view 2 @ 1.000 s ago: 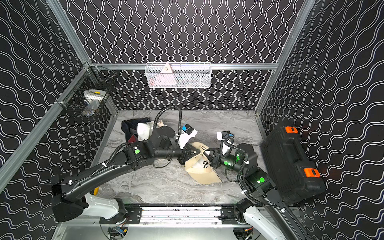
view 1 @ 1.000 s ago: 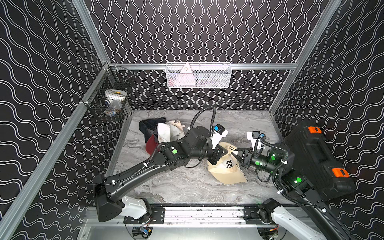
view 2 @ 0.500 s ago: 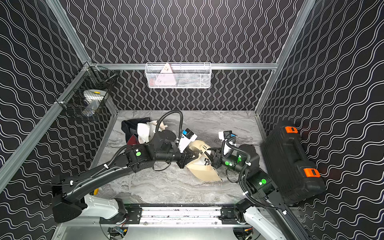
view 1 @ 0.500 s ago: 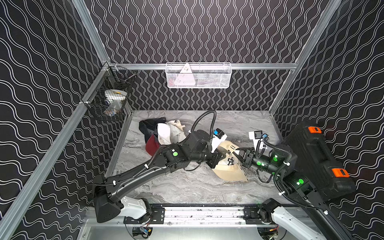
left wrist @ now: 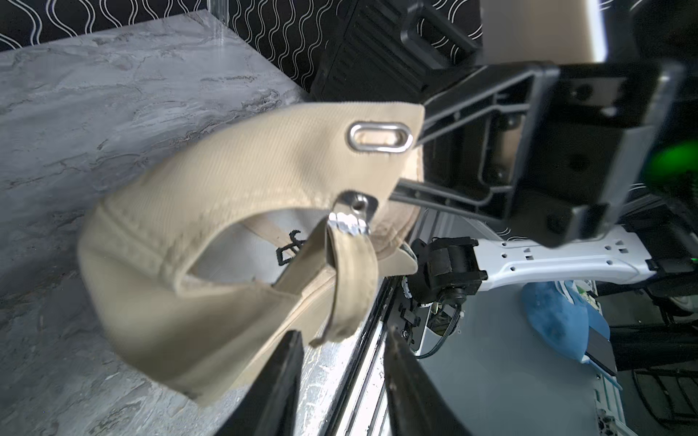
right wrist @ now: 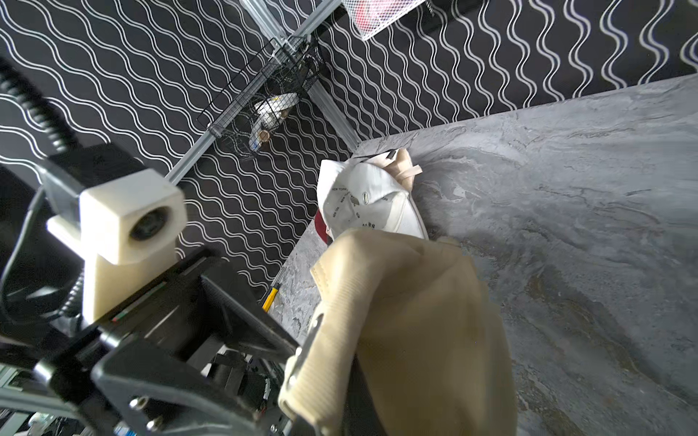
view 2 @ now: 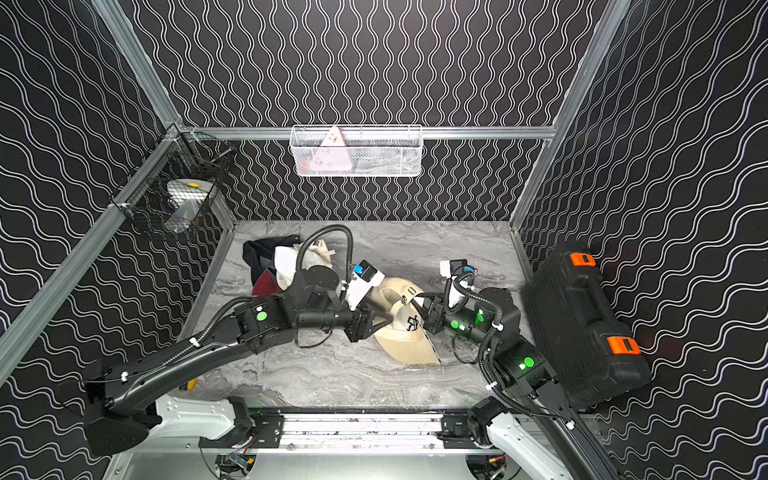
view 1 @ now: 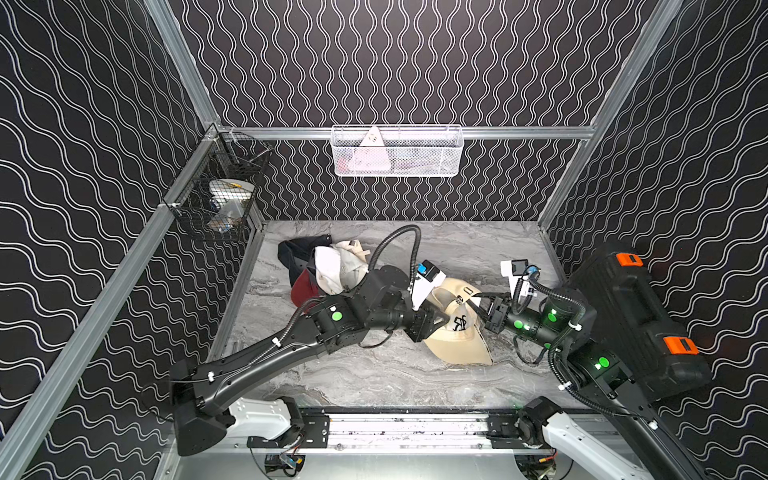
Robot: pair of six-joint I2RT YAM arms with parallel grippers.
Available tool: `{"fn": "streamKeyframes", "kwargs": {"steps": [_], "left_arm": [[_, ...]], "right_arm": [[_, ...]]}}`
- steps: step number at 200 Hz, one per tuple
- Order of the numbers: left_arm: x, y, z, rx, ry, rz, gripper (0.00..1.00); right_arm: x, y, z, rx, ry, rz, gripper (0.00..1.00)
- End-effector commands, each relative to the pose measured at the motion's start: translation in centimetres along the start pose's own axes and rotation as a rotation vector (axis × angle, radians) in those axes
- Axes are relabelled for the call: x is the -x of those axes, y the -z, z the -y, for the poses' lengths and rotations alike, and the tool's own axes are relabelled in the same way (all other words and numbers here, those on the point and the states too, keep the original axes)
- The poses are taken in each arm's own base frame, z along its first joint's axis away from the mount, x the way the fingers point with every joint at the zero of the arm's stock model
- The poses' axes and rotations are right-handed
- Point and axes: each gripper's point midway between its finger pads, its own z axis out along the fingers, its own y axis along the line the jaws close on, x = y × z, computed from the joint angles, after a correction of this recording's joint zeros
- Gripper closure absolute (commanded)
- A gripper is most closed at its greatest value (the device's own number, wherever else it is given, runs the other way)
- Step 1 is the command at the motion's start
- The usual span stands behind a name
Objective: Open the adjustable buckle of the baseball cap
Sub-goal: Open the adjustable buckle on the baseball cap, then pull the adjustable strap on the baseball cap.
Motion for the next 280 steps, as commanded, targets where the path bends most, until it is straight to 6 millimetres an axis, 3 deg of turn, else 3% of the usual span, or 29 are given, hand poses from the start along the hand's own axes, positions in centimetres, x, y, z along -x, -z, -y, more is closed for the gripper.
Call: {"fn": "streamKeyframes", "kwargs": {"steps": [1,48,113,184,228,280], "left_arm": [[2.0,1.5,0.1,0.022,-0.059,0.111,0.53],[1.6,2.6,-0.6,0.093,-0.113,0.127,0.49],[-1.4,0.3,1.4,0.116,-0.220,0.077,0.46],[-1.2,-2.2,2.8,0.101,-0.237,0.125,0.43],[0.3,-3.3,2.7,0.138,-0.243,0.195,0.42],[3.8,-2.8,1.9,0.269,-0.282,0.345,0.40]], "right_arm": [[1.3,0.5,1.5,-0.103,-0.027,0.067,1.00],[3.7,1.3,2.7,-0.227,-0.062,0.142,1.00],[5.4,2.1,4.0,-0.336,-0.130,0.207,1.00],[5.3,1.9,2.8,-0.278,-0.152,0.182,1.00],[5.3,1.8,1.5,-0.215,-0.175,0.167,1.00],[5.0,1.7,0.8,-0.172,-0.190,0.151,1.00]]}}
